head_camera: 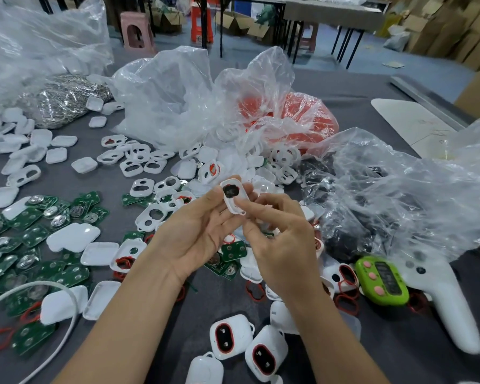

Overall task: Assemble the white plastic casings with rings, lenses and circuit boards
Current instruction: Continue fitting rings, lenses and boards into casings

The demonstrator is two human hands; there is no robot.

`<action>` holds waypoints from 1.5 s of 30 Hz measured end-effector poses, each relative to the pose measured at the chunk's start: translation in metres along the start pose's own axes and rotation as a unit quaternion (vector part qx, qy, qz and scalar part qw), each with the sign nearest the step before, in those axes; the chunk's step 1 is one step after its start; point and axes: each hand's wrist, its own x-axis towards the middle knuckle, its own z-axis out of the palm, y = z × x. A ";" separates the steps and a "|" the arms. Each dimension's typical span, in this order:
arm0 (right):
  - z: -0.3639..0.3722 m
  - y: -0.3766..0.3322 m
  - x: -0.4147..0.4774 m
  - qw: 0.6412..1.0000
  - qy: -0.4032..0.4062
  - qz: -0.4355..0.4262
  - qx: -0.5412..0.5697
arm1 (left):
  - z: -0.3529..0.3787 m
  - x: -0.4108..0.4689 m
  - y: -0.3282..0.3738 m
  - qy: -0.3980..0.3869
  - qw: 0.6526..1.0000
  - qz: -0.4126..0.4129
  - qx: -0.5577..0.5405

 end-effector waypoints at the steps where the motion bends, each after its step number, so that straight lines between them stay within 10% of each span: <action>1: -0.001 0.001 0.000 0.999 0.005 -0.026 -0.031 | -0.001 0.000 0.001 -0.005 1.000 -0.002 0.003; 17: 0.003 -0.011 -0.012 0.919 -0.067 -0.137 -0.364 | -0.010 0.006 0.001 -0.012 0.999 -0.030 -0.021; 22: -0.002 -0.009 -0.004 0.996 -0.072 0.003 -0.062 | -0.008 0.004 0.001 -0.035 0.998 -0.021 0.041; 26: -0.006 -0.012 0.004 0.986 -0.008 0.066 0.156 | -0.003 0.003 -0.001 -0.048 0.997 -0.015 0.058; 45: -0.017 0.005 0.014 0.974 -0.020 0.169 0.149 | 0.003 -0.003 -0.003 -0.084 0.989 -0.026 0.118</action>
